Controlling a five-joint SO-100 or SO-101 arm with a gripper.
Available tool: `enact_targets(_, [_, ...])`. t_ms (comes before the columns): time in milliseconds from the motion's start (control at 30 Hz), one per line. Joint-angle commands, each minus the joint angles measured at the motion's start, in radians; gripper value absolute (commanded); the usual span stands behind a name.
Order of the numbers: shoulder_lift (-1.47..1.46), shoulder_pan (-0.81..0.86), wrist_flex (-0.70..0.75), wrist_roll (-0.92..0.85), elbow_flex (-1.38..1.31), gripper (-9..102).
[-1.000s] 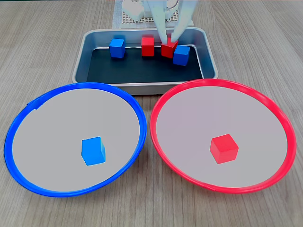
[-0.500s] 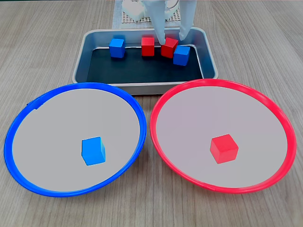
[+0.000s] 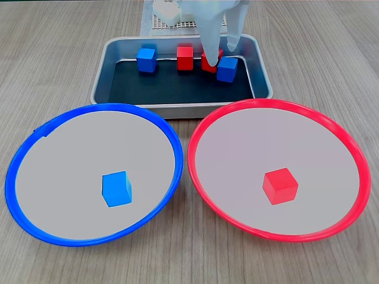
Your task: Move six blocks tray to matching dishes
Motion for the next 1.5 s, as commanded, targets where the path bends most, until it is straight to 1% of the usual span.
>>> enact_targets(0, [0.014, 0.008, -0.040, -0.080, 0.009, 22])
enact_targets(200, [-0.015, -0.002, -0.169, -0.140, 0.074, 21])
enact_targets(333, [-0.034, -0.028, -0.255, -0.140, 0.117, 18])
enact_targets(367, [-0.035, -0.035, -0.275, -0.135, 0.127, 16])
enact_targets(433, [-0.037, -0.048, -0.301, -0.104, 0.135, 6])
enact_targets(467, [-0.034, -0.051, -0.311, -0.075, 0.137, 0])
enact_targets(633, [0.003, -0.044, -0.419, 0.124, 0.137, 0])
enact_targets(733, [0.058, -0.032, -0.494, 0.344, 0.127, 0])
enact_targets(800, [0.104, 0.008, -0.566, 0.485, 0.132, 0])
enact_targets(867, [0.147, 0.058, -0.675, 0.623, 0.155, 0])
enact_targets(933, [0.166, 0.130, -0.762, 0.706, 0.161, 0])
enact_targets(1000, [0.149, 0.213, -0.824, 0.742, 0.133, 0])
enact_targets(1133, [-0.008, 0.342, -0.850, 0.808, -0.029, 0])
enact_targets(1333, [-0.225, 0.413, -0.793, 0.799, -0.239, 0])
enact_targets(1367, [-0.250, 0.422, -0.778, 0.787, -0.262, 1])
enact_targets(1467, [-0.311, 0.446, -0.735, 0.747, -0.313, 12])
